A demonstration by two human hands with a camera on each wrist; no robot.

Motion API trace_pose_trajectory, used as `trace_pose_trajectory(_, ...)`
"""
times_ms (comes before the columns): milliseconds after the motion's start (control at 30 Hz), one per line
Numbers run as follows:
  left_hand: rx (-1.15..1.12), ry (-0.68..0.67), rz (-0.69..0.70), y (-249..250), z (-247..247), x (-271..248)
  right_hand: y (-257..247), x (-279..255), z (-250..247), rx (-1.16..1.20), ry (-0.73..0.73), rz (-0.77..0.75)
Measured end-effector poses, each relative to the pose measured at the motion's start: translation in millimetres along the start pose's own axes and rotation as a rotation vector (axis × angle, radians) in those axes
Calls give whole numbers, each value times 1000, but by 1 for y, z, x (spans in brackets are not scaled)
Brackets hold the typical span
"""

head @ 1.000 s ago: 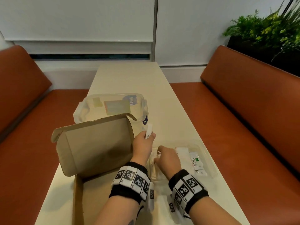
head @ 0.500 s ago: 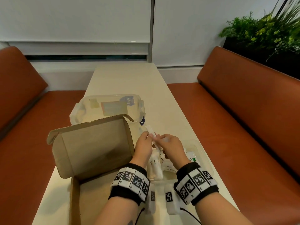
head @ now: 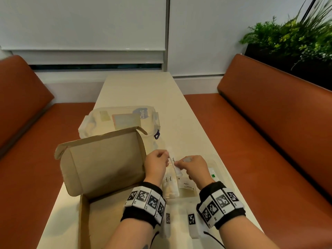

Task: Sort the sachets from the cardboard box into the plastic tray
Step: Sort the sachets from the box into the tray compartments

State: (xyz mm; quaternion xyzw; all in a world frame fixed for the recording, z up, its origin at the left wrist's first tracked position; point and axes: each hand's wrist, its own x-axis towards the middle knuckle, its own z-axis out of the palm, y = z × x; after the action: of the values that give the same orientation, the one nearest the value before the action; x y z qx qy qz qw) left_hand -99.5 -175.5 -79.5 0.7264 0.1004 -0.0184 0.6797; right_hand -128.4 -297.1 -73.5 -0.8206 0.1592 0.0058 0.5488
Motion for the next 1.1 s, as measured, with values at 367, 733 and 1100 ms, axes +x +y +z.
trace_pose_trajectory(367, 363, -7, -33, -11, -7, -1, 21, -2, 45, -489, -68, 47)
trace_pose_trajectory(733, 99, -172, -132, -2, 11, -9, 16, 8, 2, 276, 19, 148)
trace_pose_trajectory(1100, -11, -241, -42, -1, 31, -13, 13, 4, -53, 297, -6, 13)
